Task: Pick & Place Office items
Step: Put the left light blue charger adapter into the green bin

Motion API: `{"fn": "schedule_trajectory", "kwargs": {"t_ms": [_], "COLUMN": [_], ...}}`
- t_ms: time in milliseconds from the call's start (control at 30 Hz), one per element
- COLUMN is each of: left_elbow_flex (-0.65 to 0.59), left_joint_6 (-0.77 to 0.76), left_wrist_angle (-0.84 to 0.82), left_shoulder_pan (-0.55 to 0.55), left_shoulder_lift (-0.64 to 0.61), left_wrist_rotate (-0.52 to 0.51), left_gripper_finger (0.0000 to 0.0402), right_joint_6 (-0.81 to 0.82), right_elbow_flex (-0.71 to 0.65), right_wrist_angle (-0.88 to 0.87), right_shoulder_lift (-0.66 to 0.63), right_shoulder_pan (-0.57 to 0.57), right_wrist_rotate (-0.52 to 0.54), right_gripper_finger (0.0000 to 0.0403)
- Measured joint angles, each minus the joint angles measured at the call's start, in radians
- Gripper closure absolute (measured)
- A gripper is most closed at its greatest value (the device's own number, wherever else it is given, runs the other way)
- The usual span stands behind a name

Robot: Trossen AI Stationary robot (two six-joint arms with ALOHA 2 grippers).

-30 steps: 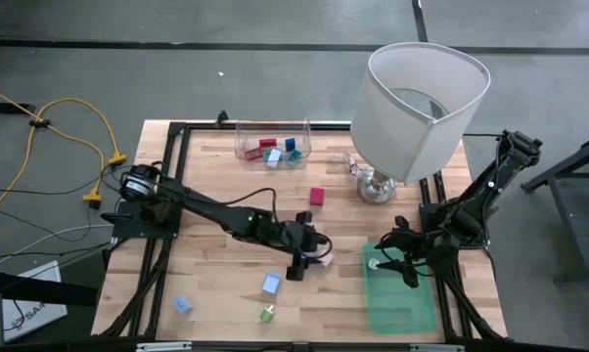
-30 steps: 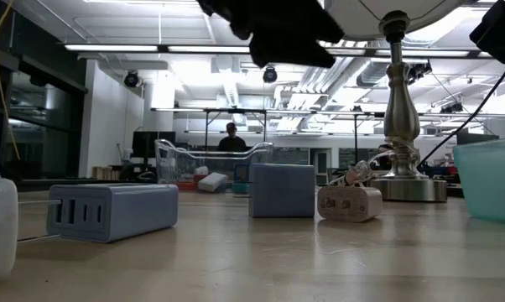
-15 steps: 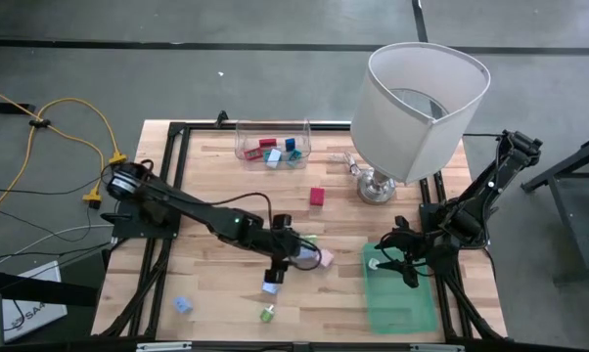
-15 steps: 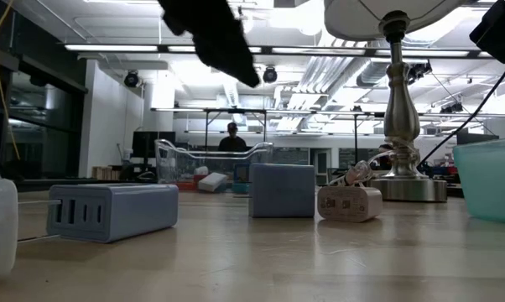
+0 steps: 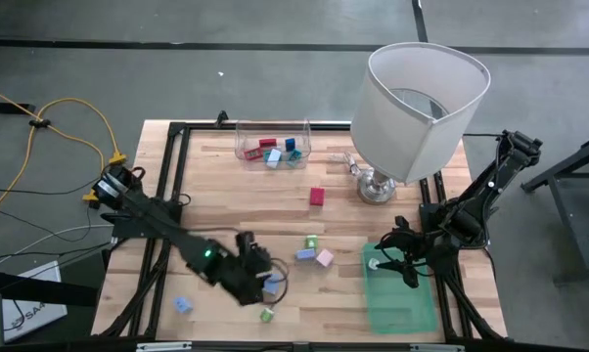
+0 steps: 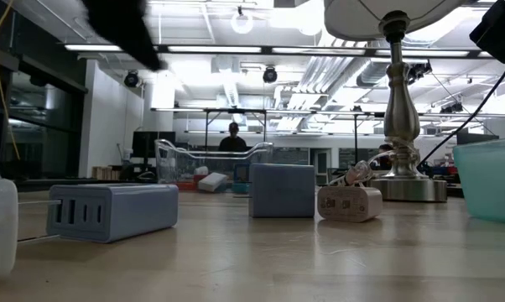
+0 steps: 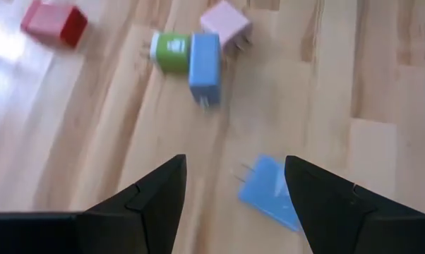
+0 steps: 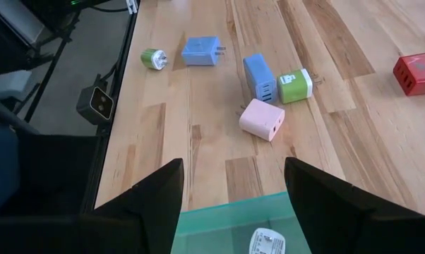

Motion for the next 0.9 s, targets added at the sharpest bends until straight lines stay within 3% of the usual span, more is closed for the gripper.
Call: {"fn": "schedule_trajectory", "kwargs": {"t_ms": [167, 433, 667, 900], "left_elbow_flex": [0.000, 0.000, 0.000, 0.000], "left_joint_6": [-0.086, -0.055, -0.028, -0.086], "left_wrist_angle": [-0.081, -0.127, -0.153, -0.282], "left_shoulder_pan": [-0.098, -0.226, -0.369, -0.497], "left_shoulder_lift": [0.000, -0.005, -0.026, -0.052], "left_wrist_rotate": [-0.013, 0.102, 0.089, 0.017], "left_gripper_finger": [0.0170, 0.0170, 0.0170, 0.0170], "right_joint_6": [0.000, 0.000, 0.000, 0.000], "right_elbow_flex": [0.000, 0.000, 0.000, 0.000], "right_wrist_angle": [0.000, 0.000, 0.000, 0.000], "right_shoulder_lift": [0.000, 0.000, 0.000, 0.000], "right_shoulder_pan": [0.000, 0.000, 0.000, 0.000], "right_wrist_rotate": [0.000, 0.000, 0.000, 0.000], "right_gripper_finger": [0.0170, 0.0170, 0.0170, 0.0170]}}
